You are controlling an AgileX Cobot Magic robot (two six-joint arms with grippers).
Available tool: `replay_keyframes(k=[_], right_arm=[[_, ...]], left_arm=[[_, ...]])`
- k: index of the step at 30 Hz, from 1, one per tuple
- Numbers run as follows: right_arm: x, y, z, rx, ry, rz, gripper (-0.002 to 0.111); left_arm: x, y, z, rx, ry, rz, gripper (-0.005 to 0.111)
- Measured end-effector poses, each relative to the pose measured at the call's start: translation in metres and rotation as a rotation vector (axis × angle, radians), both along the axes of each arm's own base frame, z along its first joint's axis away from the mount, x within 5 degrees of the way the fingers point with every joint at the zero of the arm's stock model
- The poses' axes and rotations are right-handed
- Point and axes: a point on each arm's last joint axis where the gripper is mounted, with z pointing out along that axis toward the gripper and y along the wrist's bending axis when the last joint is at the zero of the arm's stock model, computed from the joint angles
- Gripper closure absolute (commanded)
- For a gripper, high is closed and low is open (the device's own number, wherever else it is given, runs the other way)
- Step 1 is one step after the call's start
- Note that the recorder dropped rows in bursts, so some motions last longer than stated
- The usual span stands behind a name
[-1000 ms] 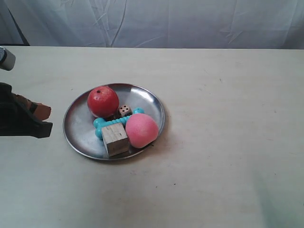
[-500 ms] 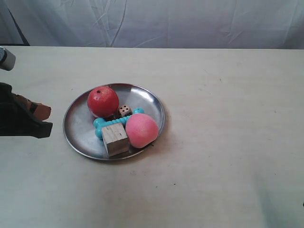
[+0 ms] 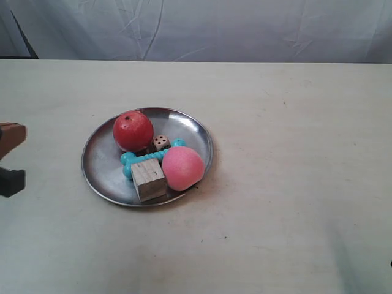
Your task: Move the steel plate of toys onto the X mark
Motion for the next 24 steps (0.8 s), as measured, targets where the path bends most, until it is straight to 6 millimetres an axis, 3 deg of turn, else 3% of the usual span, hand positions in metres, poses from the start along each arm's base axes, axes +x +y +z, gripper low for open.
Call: replay_keyframes(k=[5,9,16,24], right_arm=[[0.000,0.000,0.000,0.000,0.000,0.000,0.108],[0.000,0.000,0.000,0.000,0.000,0.000,0.108],[0.000,0.000,0.000,0.000,0.000,0.000,0.108],[0.000,0.000,0.000,0.000,0.000,0.000,0.108]], left_arm=[[-0.040,0.024,-0.001,-0.097,-0.181,0.116,0.106],[-0.062,0.038,-0.017,-0.138,-0.232,0.245,0.106],[-0.076,0.049,-0.047,-0.163,-0.207,0.431,0.106],[-0.078,0.053,-0.067,-0.101,-0.199,0.478,0.106]])
